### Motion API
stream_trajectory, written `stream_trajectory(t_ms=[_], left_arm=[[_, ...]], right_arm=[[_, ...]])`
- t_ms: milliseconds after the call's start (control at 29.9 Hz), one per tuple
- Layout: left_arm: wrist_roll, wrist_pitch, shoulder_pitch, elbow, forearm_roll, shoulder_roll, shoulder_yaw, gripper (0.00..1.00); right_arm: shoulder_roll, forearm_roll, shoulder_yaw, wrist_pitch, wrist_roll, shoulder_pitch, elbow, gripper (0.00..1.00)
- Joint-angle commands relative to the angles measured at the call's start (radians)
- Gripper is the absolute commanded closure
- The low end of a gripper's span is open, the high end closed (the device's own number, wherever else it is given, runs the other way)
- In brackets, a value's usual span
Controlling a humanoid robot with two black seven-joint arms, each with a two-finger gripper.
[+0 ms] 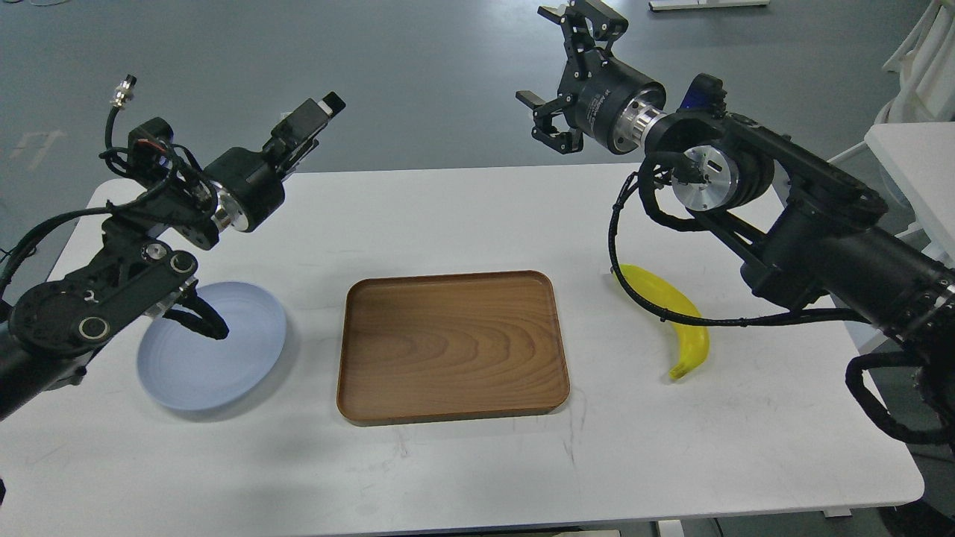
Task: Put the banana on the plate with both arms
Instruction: 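Lower the left gripper to the rim of the light blue plate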
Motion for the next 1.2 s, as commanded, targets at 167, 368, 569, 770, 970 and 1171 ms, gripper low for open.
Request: stream_trajectory(t_ms=[167,368,569,770,970,1171], left_arm=[[-0.008,0.087,0.009,0.0,0.082,0.21,0.241,0.02],[-0.016,0.149,0.013,0.011,0.082,0.27,0.322,0.02],[-0.077,0.264,0.077,0.014,0.084,0.304,0.41,0.03],[-0.074,0.265,0.133,0.017,0.084,0.298,0.413,0.03],[-0.072,0.262,0.145,0.04,0.084,0.286,0.417,0.03],[-0.074,0.26,0.137,0.177,0.084,0.21,0.473,0.03]], right_arm=[[-0.005,0.0,0.001,0.0,0.0,0.008,0.0,0.0],[-0.005,0.0,-0.004,0.0,0.0,0.036,0.0,0.0],[-0.004,0.002,-0.005,0.0,0.0,0.067,0.0,0.0],[-0.004,0.002,-0.005,0.0,0.0,0.067,0.0,0.0],[-0.01,0.003,-0.004,0.0,0.0,0.065,0.002,0.0],[-0.022,0.003,-0.004,0.0,0.0,0.065,0.002,0.0]])
